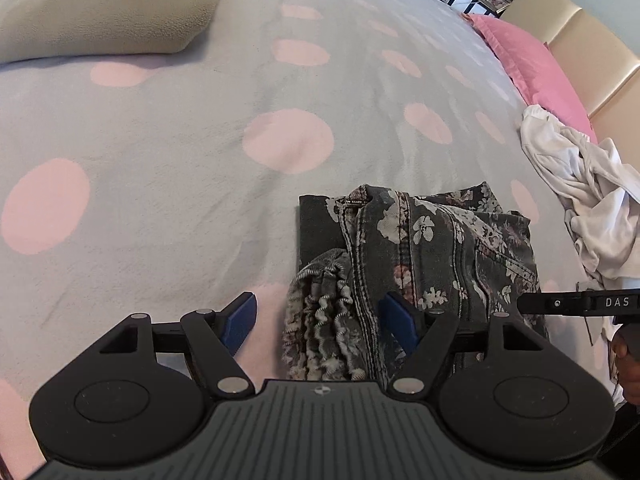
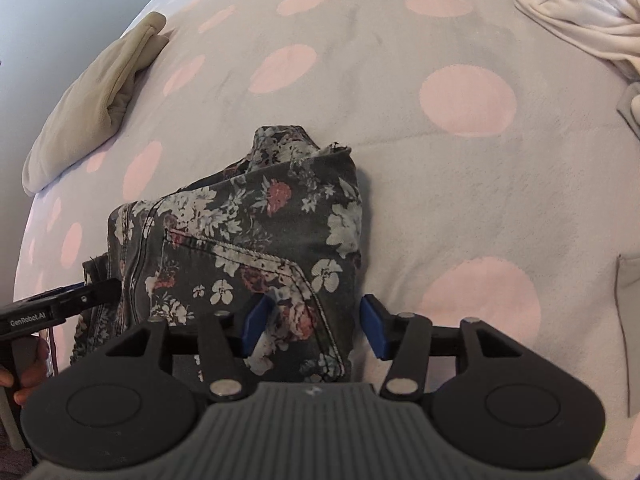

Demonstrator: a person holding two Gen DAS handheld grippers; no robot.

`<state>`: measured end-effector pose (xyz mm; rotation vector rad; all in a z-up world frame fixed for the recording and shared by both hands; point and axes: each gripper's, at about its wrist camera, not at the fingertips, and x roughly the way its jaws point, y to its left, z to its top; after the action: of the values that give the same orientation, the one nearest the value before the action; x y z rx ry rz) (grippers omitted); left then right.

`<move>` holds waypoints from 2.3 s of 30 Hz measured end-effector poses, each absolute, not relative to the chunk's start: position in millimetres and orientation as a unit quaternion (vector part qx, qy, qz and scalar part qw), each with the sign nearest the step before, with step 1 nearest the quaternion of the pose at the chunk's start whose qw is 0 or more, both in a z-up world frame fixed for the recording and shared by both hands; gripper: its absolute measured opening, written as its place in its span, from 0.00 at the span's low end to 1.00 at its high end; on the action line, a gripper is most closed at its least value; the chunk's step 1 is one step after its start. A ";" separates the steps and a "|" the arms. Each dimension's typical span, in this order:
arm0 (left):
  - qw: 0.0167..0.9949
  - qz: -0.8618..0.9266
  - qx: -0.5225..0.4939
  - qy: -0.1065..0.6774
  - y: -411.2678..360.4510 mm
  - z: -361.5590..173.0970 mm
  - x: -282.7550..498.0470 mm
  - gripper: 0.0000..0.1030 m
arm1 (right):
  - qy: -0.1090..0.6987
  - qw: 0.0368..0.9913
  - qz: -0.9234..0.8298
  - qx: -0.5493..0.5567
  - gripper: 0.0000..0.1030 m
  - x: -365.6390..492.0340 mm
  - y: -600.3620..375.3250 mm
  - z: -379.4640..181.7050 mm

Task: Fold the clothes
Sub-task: 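Grasp the folded trousers edge with the left gripper while the right gripper grasps it too, then lift the folded trousers with both grippers and carry them onto the beige blanket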

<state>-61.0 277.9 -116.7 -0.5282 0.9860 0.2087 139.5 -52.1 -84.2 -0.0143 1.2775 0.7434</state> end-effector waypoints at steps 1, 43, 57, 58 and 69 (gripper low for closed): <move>0.842 0.097 -0.252 0.466 278.4 -118.4 -59.3 0.67 | 0.583 0.738 0.340 -0.006 0.56 140.6 -50.4 -85.8; 0.864 0.042 -0.288 0.410 280.1 -93.2 -83.5 0.16 | 0.546 0.715 0.428 0.080 0.12 130.1 -74.6 -55.8; 0.898 0.090 -0.271 0.334 324.1 9.7 -127.7 0.15 | 0.470 0.713 0.510 0.104 0.11 98.6 -25.3 30.8; 0.900 0.095 -0.267 0.331 331.1 19.5 -130.6 0.15 | 0.467 0.709 0.517 0.108 0.11 98.1 -16.7 37.6; 0.904 0.167 -0.271 0.285 453.6 101.4 -136.0 0.15 | 0.430 0.685 0.578 0.104 0.11 111.1 141.7 106.7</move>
<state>-136.0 453.6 101.4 -0.5601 0.5898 0.3461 111.1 141.7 106.7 0.2341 0.9642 1.2959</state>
